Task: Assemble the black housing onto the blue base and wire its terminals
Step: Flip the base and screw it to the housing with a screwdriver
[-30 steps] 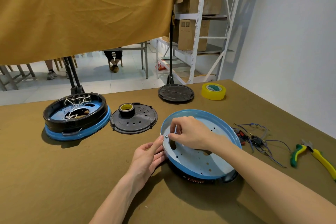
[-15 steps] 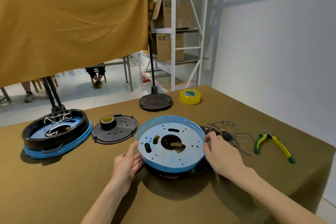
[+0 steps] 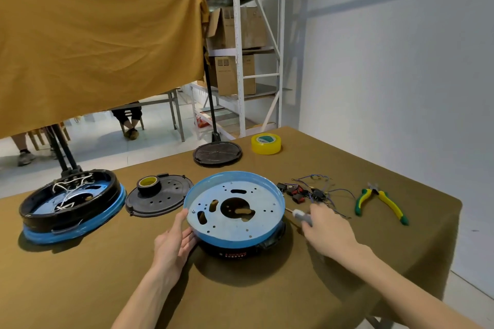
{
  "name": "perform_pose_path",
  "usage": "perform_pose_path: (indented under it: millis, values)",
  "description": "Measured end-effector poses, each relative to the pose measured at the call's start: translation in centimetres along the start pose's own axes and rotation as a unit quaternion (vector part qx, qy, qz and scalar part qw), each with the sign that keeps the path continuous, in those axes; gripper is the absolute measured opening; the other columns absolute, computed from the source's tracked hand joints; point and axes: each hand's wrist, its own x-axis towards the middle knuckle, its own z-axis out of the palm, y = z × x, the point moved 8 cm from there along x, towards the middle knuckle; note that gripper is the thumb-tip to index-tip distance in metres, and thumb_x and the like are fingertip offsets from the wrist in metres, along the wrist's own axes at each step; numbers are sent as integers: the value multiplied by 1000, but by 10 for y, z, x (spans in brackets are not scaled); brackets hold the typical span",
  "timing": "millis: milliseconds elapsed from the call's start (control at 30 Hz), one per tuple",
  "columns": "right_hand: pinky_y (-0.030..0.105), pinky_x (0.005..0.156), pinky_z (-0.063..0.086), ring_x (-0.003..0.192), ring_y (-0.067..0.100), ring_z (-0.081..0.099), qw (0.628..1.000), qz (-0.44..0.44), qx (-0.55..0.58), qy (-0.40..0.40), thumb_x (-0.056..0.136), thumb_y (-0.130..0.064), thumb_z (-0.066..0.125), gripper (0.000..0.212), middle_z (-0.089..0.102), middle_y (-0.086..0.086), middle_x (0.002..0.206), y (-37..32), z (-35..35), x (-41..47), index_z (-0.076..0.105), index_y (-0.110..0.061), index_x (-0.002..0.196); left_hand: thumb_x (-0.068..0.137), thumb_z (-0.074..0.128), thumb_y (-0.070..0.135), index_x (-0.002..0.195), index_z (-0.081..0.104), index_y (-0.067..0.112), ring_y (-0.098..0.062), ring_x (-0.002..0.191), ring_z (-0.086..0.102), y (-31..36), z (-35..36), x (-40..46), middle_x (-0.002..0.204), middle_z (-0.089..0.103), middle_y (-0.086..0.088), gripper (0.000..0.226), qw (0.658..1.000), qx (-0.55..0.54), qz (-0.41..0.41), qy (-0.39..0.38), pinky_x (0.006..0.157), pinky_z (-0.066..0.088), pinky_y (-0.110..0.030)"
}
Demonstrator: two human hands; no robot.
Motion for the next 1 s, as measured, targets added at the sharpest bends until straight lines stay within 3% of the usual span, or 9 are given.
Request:
perform_pose_path:
  millis: [100, 167, 233, 333, 500, 667, 800, 900, 1000]
  values:
    - [27, 58, 42, 78, 11, 58, 979, -11, 156, 129, 101, -31, 59, 12, 58, -5, 98, -2, -38, 3, 54, -23, 110, 83, 78, 44, 154, 34, -3, -31, 114, 66, 0, 0, -1, 133, 63, -26, 96, 1000, 2, 0, 2, 86, 55, -37]
    - [25, 62, 50, 80, 8, 63, 947, -31, 267, 176, 99, -31, 66, 16, 64, -7, 96, -6, -57, 5, 55, -26, 108, 83, 79, 44, 155, 31, -2, -34, 123, 63, 0, 0, 0, 136, 61, -27, 99, 1000, 1, -4, 1, 87, 54, -38]
    - [24, 68, 57, 83, 8, 68, 917, -51, 355, 172, 95, -33, 73, 20, 66, -10, 96, -18, -66, 9, 56, -28, 106, 79, 80, 46, 156, 28, -2, -34, 126, 62, 1, 1, 1, 139, 59, -28, 105, 1000, 0, -3, -8, 89, 54, -39]
    - [21, 65, 58, 84, 11, 68, 895, -81, 416, 141, 88, -34, 80, 26, 66, -9, 98, -46, -70, 18, 61, -26, 102, 67, 82, 48, 158, 23, 0, -35, 129, 60, 1, 0, 1, 142, 56, -28, 119, 1000, 2, -2, -23, 95, 52, -41]
    - [32, 59, 58, 62, 19, 68, 812, -133, 562, 87, 90, -22, 80, 25, 71, 15, 86, -102, -70, 37, 61, -9, 98, 69, 85, 42, 157, 26, 0, -33, 119, 63, 0, -2, 5, 133, 60, -23, 114, 998, -9, -24, -54, 100, 52, -45]
    - [32, 60, 58, 77, 20, 71, 808, -187, 551, 88, 101, -27, 66, 24, 66, 9, 92, -162, -65, 51, 54, -12, 114, 71, 86, 39, 155, 32, 1, -27, 108, 70, -3, -3, 9, 125, 66, -18, 107, 997, -19, -44, -64, 83, 59, -38]
    - [19, 63, 51, 75, 1, 64, 820, -251, 501, 118, 102, -24, 64, 25, 63, -5, 90, -200, -68, 55, 51, -11, 120, 72, 87, 38, 139, 50, 2, -23, 98, 77, -6, -5, 10, 100, 79, -13, 85, 996, -25, -50, -65, 72, 64, -32]
    - [16, 63, 49, 73, -2, 63, 817, -274, 494, 113, 103, -21, 63, 25, 63, -4, 89, -218, -67, 61, 51, -9, 121, 73, 88, 37, 132, 55, 3, -24, 100, 76, -7, -4, 12, 105, 79, -14, 75, 996, -28, -50, -74, 76, 65, -33]
    - [15, 65, 50, 76, -1, 64, 816, -291, 487, 111, 103, -20, 62, 24, 64, -3, 91, -228, -65, 64, 50, -9, 120, 77, 87, 35, 141, 49, 0, -26, 104, 75, -8, -5, 13, 113, 76, -17, 82, 996, -30, -52, -72, 86, 63, -39]
